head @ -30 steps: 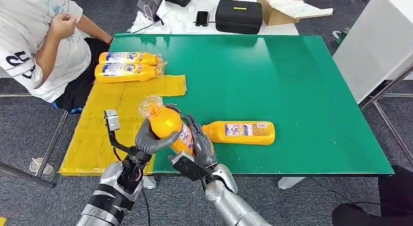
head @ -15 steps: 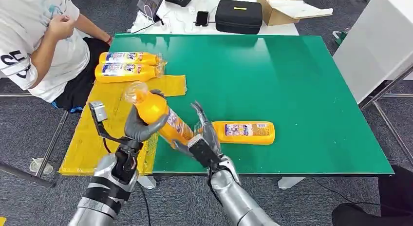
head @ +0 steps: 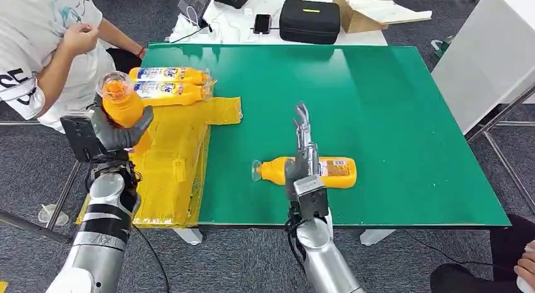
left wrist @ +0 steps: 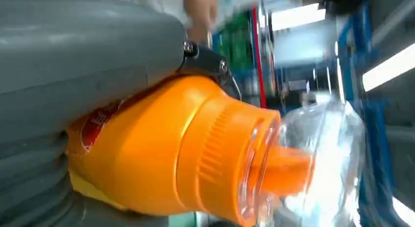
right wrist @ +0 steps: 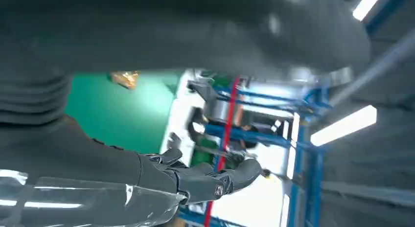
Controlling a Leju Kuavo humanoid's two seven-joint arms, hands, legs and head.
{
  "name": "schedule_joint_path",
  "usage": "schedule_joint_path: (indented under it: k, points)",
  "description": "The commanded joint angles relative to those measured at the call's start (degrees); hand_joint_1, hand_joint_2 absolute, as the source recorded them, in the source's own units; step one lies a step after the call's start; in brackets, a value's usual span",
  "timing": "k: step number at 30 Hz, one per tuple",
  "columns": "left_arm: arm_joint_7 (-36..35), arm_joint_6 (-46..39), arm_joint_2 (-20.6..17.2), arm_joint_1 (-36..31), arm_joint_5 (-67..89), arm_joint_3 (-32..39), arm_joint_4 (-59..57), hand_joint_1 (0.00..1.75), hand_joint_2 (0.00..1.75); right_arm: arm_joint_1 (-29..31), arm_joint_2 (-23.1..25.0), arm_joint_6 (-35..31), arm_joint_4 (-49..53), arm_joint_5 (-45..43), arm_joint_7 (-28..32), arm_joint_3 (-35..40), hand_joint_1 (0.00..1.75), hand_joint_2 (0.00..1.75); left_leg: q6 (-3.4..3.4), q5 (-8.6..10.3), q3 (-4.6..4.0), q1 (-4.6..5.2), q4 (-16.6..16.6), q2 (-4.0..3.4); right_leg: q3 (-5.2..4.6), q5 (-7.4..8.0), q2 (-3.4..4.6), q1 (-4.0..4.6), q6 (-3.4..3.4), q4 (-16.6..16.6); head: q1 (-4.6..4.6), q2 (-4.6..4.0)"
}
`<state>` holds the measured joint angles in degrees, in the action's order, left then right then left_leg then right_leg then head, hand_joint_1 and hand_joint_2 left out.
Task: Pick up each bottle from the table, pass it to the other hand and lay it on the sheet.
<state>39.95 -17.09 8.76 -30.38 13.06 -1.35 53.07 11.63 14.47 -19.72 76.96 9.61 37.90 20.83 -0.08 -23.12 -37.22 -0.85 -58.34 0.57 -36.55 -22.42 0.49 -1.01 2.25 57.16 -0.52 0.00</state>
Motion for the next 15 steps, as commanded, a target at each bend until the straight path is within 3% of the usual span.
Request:
schedule_joint_path:
  k: [1,3,4,7,9,15]
  points:
    - [-4.3,-20.9,-7.7,-10.9,34.3,-12.8,-27.3,1.75,1.75,2.2,-2.3,-1.8,3.0,-4.2,0.8,1.8,0.00,0.00,0.02,-0.02,0.28,-0.02,0.0,0.02,0.30,-0.05,-0.11,0.06,-0.12,0.0,-0.02,0.00]
    - [-4.3,-20.9,-7.7,-10.9,34.3,-12.8,-27.3,1.75,1.75,2.2,-2.3,-1.8,3.0,-4.2,0.8,1.8,0.00,0.00,0.02,0.02,0.19,0.00,0.0,0.05,0.19,-0.02,-0.11,0.02,-0.07,0.0,-0.02,0.00]
    - [-7.8,-19.3,-8.7,-12.0,42.9,-17.9,-31.0,1.75,1.75,2.8,-2.7,-1.1,2.1,-4.7,1.0,2.3,0.00,0.00,0.03,-0.02,0.33,-0.04,0.0,0.01,0.34,-0.05,-0.11,0.08,-0.12,0.0,-0.02,0.00]
    - [-9.4,-9.7,-9.7,-13.1,49.0,-22.7,-35.0,1.75,1.75,3.6,-2.9,0.0,0.8,-5.0,1.0,2.9,0.00,0.00,0.02,-0.05,0.33,-0.05,0.0,-0.15,0.32,-0.02,0.06,0.09,-0.11,0.0,-0.02,0.00]
    - [-8.6,-2.6,-10.3,-13.2,49.8,-23.7,-36.0,1.75,1.75,4.0,-3.0,0.9,0.0,-4.8,0.6,3.4,0.00,0.00,0.03,-0.07,0.42,-0.05,0.0,-0.21,0.38,-0.03,0.07,0.10,-0.13,-0.1,0.00,0.00]
    - [-5.1,7.0,-10.8,-11.6,48.2,-23.2,-36.3,1.75,1.75,5.0,-2.2,3.2,-3.8,-5.3,-0.1,3.3,0.00,0.00,0.01,-0.06,0.33,-0.05,0.0,-0.22,0.26,-0.02,0.09,0.09,-0.10,0.0,0.00,0.00]
